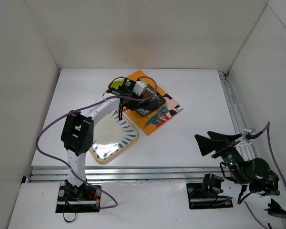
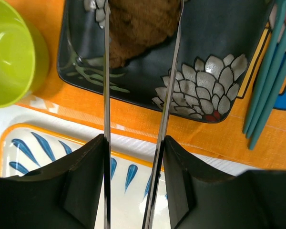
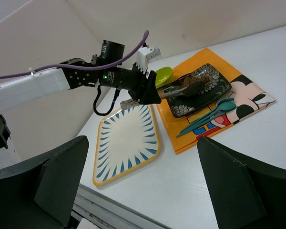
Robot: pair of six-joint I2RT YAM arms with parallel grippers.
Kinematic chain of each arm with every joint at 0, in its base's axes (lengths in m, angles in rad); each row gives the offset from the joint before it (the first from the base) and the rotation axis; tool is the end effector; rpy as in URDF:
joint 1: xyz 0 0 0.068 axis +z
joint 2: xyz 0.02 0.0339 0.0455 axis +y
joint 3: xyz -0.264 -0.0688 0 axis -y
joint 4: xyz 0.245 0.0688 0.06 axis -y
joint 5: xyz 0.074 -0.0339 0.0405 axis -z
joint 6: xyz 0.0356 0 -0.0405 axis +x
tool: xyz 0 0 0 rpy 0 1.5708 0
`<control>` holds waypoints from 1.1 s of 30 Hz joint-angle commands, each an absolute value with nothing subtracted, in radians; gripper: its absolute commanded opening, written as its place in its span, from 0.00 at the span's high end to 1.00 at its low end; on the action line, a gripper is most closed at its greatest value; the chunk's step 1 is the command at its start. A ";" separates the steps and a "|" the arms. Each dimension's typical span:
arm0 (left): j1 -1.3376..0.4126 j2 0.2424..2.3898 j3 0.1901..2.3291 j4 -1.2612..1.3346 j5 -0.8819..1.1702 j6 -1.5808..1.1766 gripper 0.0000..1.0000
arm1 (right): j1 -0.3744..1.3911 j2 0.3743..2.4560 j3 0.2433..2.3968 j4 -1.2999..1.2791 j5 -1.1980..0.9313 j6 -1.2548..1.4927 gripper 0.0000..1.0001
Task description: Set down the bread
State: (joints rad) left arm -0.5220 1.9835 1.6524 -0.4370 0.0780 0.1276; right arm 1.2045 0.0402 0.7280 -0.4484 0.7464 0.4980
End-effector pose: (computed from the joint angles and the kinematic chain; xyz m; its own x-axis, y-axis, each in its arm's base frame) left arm 0.3937 -0.2297 0.2564 -0.5279 0.4500 -0.7203 0.6179 0.7854 0.0378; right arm 0.0243 -0.0043 0.3497 -0.1400 0.6143 -0.7766 -0.4352 0.6663 0.6055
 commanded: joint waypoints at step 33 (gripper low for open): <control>-0.511 1.790 1.634 -0.370 0.081 0.137 0.46 | 1.210 0.081 0.747 -0.400 0.756 0.491 0.02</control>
State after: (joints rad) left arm -0.5133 1.8900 1.6379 -0.4133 0.0849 0.1307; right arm 1.2045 0.0498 0.7280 -0.4488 0.7403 0.4973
